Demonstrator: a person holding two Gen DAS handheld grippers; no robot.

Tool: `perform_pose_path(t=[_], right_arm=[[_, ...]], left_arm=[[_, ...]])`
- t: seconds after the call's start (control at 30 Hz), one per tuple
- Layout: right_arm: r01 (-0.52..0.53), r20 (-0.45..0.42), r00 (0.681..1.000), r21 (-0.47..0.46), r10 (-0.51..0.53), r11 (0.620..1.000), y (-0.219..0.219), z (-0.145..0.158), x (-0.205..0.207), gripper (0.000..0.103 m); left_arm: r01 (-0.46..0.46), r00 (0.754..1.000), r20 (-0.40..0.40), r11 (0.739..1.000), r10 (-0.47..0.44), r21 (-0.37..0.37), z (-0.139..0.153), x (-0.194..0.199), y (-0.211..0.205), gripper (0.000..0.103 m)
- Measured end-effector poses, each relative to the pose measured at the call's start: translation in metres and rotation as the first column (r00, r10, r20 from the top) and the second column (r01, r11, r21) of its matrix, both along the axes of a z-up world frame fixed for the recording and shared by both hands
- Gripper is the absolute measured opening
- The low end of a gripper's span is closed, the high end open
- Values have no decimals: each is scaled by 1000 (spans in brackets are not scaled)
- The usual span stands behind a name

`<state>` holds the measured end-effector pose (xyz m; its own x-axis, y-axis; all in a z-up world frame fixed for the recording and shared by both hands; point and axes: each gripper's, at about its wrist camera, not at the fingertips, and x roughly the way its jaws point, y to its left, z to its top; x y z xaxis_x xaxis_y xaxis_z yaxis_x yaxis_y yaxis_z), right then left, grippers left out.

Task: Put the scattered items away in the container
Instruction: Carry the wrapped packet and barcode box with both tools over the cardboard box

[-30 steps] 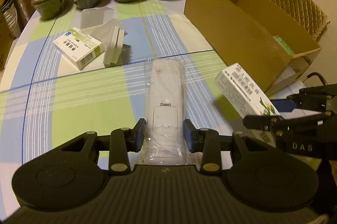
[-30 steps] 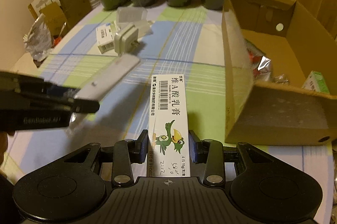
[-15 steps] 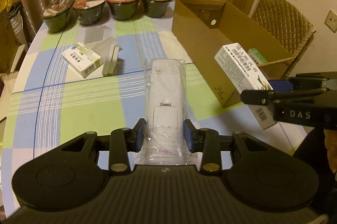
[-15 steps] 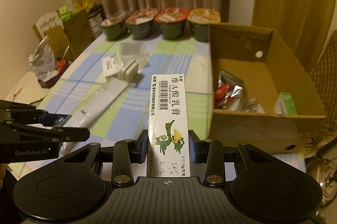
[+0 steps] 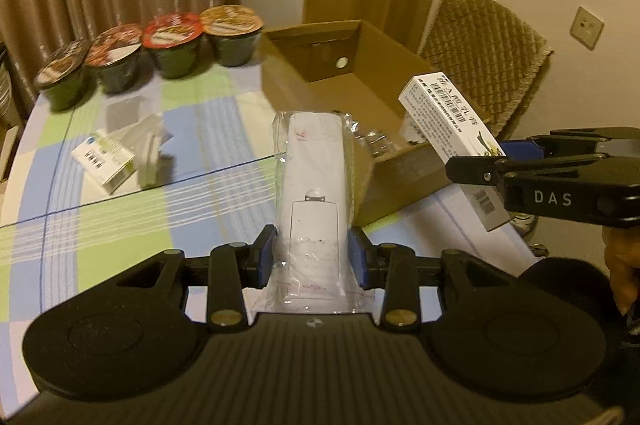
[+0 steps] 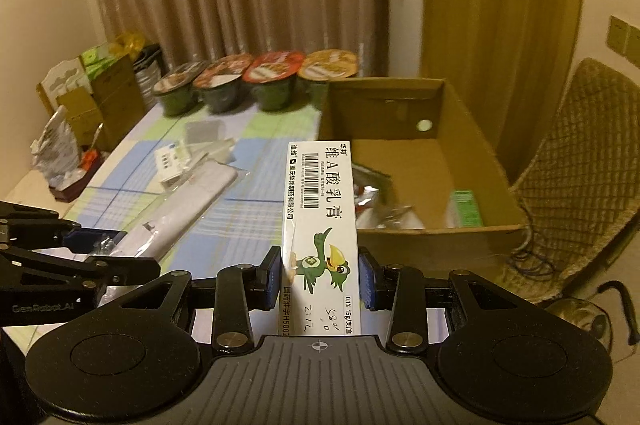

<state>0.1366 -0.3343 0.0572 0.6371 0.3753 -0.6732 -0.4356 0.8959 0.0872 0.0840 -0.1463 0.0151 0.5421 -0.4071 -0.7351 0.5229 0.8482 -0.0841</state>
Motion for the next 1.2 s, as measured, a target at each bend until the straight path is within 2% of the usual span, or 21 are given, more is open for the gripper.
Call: perform_pose_path(t=[0.27, 0.5, 0.8, 1.2], right_arm=[[70, 8, 998, 3, -70, 998, -37, 6, 18, 41], [98, 18, 995, 0, -98, 995, -53, 11, 39, 41], [102, 22, 995, -6, -102, 995, -56, 11, 74, 41], [105, 12, 994, -19, -105, 994, -57, 3, 107, 41]], left_arm=[[23, 1000, -7, 999, -24, -36, 4, 7, -29, 33], [38, 999, -28, 997, -40, -71, 0, 26, -57, 33], [35, 998, -46, 992, -41, -125, -2, 58, -85, 33], [38, 998, -53, 987, -46, -157, -7, 93, -107, 33]])
